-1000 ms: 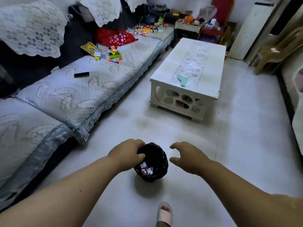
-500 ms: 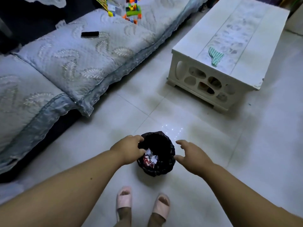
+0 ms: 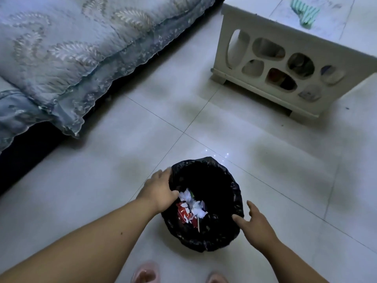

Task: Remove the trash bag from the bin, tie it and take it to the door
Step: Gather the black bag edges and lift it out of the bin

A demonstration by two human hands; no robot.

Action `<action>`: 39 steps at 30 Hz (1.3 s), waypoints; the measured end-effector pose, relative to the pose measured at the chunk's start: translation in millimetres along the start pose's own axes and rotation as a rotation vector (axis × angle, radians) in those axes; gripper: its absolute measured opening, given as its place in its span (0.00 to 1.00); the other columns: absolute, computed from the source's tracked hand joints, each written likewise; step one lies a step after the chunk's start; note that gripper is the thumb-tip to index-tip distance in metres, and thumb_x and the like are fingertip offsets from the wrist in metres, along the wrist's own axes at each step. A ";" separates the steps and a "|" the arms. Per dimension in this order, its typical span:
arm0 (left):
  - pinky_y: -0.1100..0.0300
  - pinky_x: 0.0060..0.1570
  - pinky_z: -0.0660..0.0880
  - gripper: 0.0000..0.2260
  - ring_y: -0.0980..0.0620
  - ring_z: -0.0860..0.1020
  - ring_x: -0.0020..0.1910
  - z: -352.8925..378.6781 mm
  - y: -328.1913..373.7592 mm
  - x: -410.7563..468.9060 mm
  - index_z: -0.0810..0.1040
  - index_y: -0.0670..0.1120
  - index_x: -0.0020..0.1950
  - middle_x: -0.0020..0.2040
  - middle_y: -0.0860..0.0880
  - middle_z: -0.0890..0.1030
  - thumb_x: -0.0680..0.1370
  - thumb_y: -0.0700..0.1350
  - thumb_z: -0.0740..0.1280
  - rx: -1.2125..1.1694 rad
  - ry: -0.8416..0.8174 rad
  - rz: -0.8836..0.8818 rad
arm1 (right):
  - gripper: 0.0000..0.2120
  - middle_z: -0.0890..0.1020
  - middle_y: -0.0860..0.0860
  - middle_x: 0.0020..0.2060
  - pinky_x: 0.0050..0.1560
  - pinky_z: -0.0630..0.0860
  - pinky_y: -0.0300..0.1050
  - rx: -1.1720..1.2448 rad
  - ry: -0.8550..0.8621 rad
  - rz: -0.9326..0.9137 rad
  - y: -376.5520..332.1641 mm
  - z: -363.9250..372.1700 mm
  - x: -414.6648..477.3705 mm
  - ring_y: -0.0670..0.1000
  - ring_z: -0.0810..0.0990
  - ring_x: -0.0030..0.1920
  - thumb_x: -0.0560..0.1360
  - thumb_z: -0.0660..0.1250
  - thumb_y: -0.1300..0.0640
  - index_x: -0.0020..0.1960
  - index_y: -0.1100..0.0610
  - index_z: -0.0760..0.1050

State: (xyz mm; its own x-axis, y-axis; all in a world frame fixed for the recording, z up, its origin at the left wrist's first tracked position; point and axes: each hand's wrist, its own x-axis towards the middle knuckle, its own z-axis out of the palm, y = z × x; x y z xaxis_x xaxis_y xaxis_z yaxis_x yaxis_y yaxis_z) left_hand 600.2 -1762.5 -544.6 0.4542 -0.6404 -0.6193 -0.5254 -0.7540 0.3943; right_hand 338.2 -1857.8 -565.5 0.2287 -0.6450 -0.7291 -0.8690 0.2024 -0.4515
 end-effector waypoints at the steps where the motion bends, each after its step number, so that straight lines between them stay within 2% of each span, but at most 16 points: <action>1: 0.49 0.73 0.59 0.36 0.43 0.58 0.75 -0.1 -4.0 8.9 0.51 0.49 0.76 0.77 0.44 0.58 0.72 0.54 0.64 -0.037 0.032 -0.013 | 0.41 0.65 0.57 0.73 0.64 0.68 0.52 0.071 -0.005 0.045 4.2 0.0 5.5 0.56 0.66 0.70 0.71 0.66 0.40 0.76 0.50 0.49; 4: 0.49 0.72 0.58 0.38 0.44 0.59 0.75 24.9 -25.5 47.9 0.52 0.49 0.76 0.77 0.45 0.59 0.72 0.66 0.59 -0.307 0.003 -0.188 | 0.43 0.63 0.51 0.74 0.65 0.64 0.60 0.324 -0.056 0.238 27.9 20.2 36.5 0.59 0.67 0.69 0.67 0.57 0.27 0.75 0.45 0.50; 6: 0.52 0.68 0.61 0.39 0.44 0.64 0.73 35.7 -35.6 68.5 0.61 0.51 0.73 0.74 0.48 0.65 0.69 0.73 0.51 -0.576 -0.119 -0.319 | 0.43 0.72 0.51 0.67 0.60 0.65 0.62 0.464 -0.119 0.369 39.9 26.0 56.7 0.58 0.74 0.60 0.63 0.49 0.22 0.71 0.45 0.61; 10: 0.53 0.52 0.74 0.33 0.48 0.79 0.54 49.7 -45.3 83.2 0.78 0.55 0.56 0.55 0.50 0.82 0.68 0.75 0.50 -0.873 -0.287 -0.409 | 0.37 0.82 0.51 0.52 0.57 0.70 0.59 0.540 -0.220 0.394 57.4 36.9 78.4 0.54 0.79 0.52 0.60 0.50 0.22 0.51 0.47 0.78; 14: 0.53 0.46 0.78 0.23 0.46 0.83 0.47 51.7 -47.6 88.9 0.81 0.45 0.50 0.50 0.45 0.84 0.72 0.64 0.64 -0.903 -0.202 -0.395 | 0.22 0.86 0.50 0.38 0.46 0.75 0.52 0.640 -0.261 0.364 55.3 37.7 83.7 0.51 0.82 0.43 0.71 0.63 0.36 0.44 0.54 0.82; 18: 0.46 0.57 0.77 0.17 0.41 0.82 0.49 47.4 -45.4 88.0 0.80 0.38 0.51 0.51 0.40 0.83 0.76 0.52 0.65 -0.975 -0.022 -0.431 | 0.05 0.81 0.52 0.32 0.44 0.74 0.49 0.624 -0.188 0.303 49.9 32.7 84.0 0.53 0.78 0.38 0.71 0.65 0.58 0.41 0.57 0.79; 21: 0.43 0.58 0.77 0.09 0.42 0.81 0.48 43.8 -41.5 86.7 0.80 0.42 0.42 0.49 0.41 0.83 0.76 0.47 0.65 -0.860 0.102 -0.384 | 0.03 0.78 0.53 0.37 0.46 0.71 0.50 0.587 -0.109 0.281 45.7 31.0 83.7 0.53 0.78 0.42 0.71 0.64 0.59 0.40 0.57 0.74; 24: 0.52 0.51 0.77 0.02 0.44 0.80 0.47 37.8 -36.2 88.4 0.80 0.47 0.45 0.51 0.42 0.83 0.74 0.42 0.67 -0.767 0.228 -0.346 | 0.03 0.77 0.53 0.39 0.46 0.71 0.50 0.577 -0.060 0.277 44.3 25.0 82.4 0.53 0.77 0.45 0.69 0.64 0.58 0.40 0.57 0.72; 26: 0.56 0.48 0.73 0.10 0.46 0.79 0.46 33.7 -35.3 93.0 0.79 0.46 0.54 0.54 0.42 0.82 0.74 0.40 0.68 -0.731 0.244 -0.344 | 0.02 0.76 0.53 0.37 0.44 0.71 0.50 0.601 -0.040 0.272 44.7 18.6 82.5 0.54 0.76 0.41 0.69 0.63 0.59 0.40 0.58 0.71; 28: 0.56 0.52 0.71 0.18 0.44 0.78 0.54 29.9 -34.5 95.1 0.74 0.43 0.64 0.58 0.41 0.80 0.74 0.41 0.67 -0.630 0.224 -0.352 | 0.03 0.73 0.53 0.32 0.40 0.71 0.49 0.643 -0.022 0.254 44.8 12.4 82.9 0.53 0.72 0.35 0.68 0.62 0.62 0.37 0.57 0.68; 30: 0.57 0.51 0.70 0.20 0.42 0.77 0.54 26.4 -34.1 94.8 0.72 0.42 0.66 0.58 0.41 0.80 0.75 0.41 0.66 -0.498 0.167 -0.363 | 0.06 0.71 0.52 0.30 0.37 0.71 0.48 0.676 -0.017 0.237 44.6 8.0 83.0 0.52 0.70 0.33 0.68 0.62 0.63 0.36 0.57 0.66; 31: 0.59 0.44 0.69 0.16 0.42 0.78 0.45 24.3 -33.0 92.6 0.76 0.40 0.62 0.50 0.41 0.81 0.74 0.40 0.64 -0.462 0.125 -0.356 | 0.07 0.71 0.53 0.30 0.36 0.71 0.48 0.685 -0.016 0.223 43.8 6.3 81.8 0.52 0.70 0.32 0.68 0.62 0.64 0.35 0.57 0.66; 33: 0.60 0.30 0.61 0.08 0.46 0.66 0.27 19.6 -30.4 85.2 0.79 0.37 0.43 0.31 0.43 0.72 0.72 0.38 0.62 -0.431 0.055 -0.355 | 0.08 0.74 0.54 0.33 0.33 0.72 0.46 0.706 -0.005 0.190 41.9 3.1 77.8 0.53 0.73 0.32 0.70 0.65 0.63 0.36 0.57 0.67; 35: 0.59 0.29 0.55 0.08 0.48 0.59 0.27 11.0 -25.7 76.6 0.69 0.41 0.32 0.28 0.46 0.64 0.71 0.38 0.60 -0.407 0.029 -0.364 | 0.07 0.79 0.54 0.40 0.34 0.74 0.46 0.754 0.016 0.183 38.0 -1.2 70.2 0.54 0.80 0.38 0.71 0.69 0.62 0.45 0.57 0.71; 37: 0.58 0.30 0.55 0.11 0.47 0.62 0.30 1.9 -21.1 66.7 0.64 0.43 0.30 0.31 0.45 0.65 0.72 0.38 0.59 -0.378 0.018 -0.363 | 0.14 0.81 0.55 0.47 0.39 0.77 0.47 0.784 0.001 0.211 35.6 -7.1 61.9 0.56 0.82 0.46 0.71 0.71 0.61 0.54 0.56 0.71; 39: 0.57 0.31 0.55 0.09 0.45 0.65 0.37 -6.7 -13.8 53.9 0.65 0.43 0.32 0.35 0.42 0.68 0.73 0.38 0.59 -0.343 -0.016 -0.348 | 0.11 0.85 0.57 0.46 0.43 0.79 0.48 0.712 -0.076 0.223 27.3 -13.4 47.5 0.57 0.84 0.47 0.71 0.70 0.61 0.52 0.60 0.76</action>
State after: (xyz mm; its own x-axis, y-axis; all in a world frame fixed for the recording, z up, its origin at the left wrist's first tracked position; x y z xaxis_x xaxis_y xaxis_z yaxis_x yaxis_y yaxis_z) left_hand 636.7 -1787.7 -578.8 0.5481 -0.3412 -0.7636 -0.0753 -0.9294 0.3612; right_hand 319.5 -1892.7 -605.5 0.1320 -0.4855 -0.8642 -0.4103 0.7669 -0.4934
